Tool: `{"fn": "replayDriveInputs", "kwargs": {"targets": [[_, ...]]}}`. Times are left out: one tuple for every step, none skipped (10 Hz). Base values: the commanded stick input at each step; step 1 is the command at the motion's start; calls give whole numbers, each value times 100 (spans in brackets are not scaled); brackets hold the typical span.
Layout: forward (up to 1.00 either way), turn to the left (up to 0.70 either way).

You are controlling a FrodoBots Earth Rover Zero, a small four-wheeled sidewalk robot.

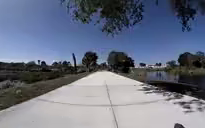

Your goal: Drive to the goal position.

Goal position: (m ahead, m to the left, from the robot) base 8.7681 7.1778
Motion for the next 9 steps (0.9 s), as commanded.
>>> {"fn": "replayDriveInputs", "kwargs": {"targets": [[100,0],[100,0],[100,0],[100,0],[100,0],[100,0],[100,0],[100,0],[100,0]]}}
